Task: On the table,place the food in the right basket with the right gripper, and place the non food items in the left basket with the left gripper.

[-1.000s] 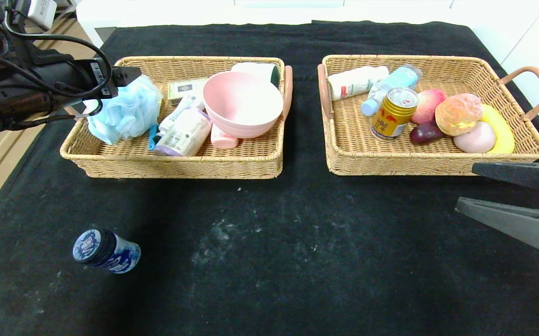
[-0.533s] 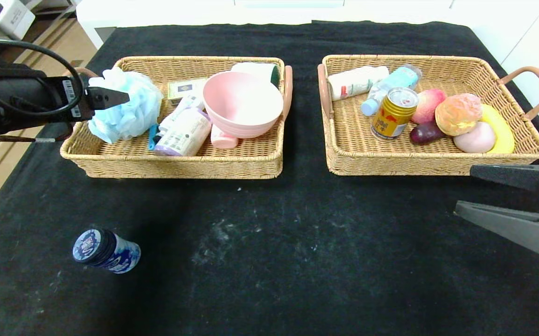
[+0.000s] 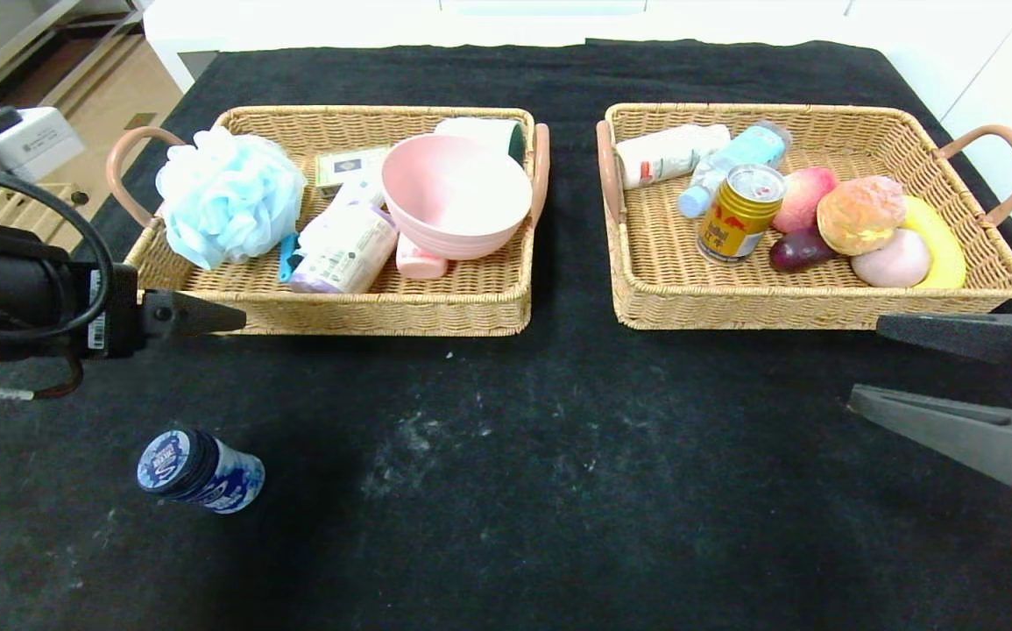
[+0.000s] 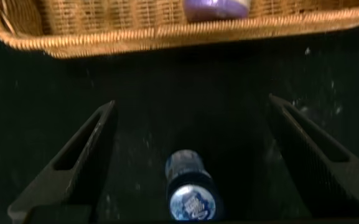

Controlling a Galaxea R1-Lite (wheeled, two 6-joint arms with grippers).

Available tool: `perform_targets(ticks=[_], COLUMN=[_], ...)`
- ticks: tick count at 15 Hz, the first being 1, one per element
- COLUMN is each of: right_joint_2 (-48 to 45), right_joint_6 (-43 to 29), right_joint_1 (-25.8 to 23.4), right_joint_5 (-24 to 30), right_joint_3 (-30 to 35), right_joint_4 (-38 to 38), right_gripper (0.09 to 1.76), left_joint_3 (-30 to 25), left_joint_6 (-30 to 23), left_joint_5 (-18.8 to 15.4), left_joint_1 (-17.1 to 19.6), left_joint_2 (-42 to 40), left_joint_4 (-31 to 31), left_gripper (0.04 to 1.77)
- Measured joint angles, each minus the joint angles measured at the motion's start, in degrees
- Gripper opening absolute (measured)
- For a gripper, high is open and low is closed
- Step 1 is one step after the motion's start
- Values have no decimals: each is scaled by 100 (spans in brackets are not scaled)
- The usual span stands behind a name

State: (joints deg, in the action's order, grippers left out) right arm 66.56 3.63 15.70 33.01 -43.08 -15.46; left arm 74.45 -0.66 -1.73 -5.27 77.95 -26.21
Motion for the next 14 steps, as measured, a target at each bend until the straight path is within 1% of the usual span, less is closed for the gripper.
perform_targets(ticks=[5, 7, 11, 14], right_joint_2=[0, 0, 0, 0], right_joint_6=[2, 0, 9, 38], right_joint_1=[17, 17, 33, 41], right_joint_5=[-7, -7, -9, -7], right_joint_3=[2, 6, 15, 23], right_joint_4=[0, 0, 0, 2], right_gripper=[171, 171, 171, 171], left_joint_3=[-312, -546, -1103, -1320], left_joint_6=[0, -7, -5, -13], left_joint_5=[13, 41, 33, 33], left_joint_1=[-85, -95, -126, -145], left_joint_2=[-96, -83, -24, 100], left_joint_4=[-629, -700, -640, -628], left_gripper=[170, 170, 171, 171])
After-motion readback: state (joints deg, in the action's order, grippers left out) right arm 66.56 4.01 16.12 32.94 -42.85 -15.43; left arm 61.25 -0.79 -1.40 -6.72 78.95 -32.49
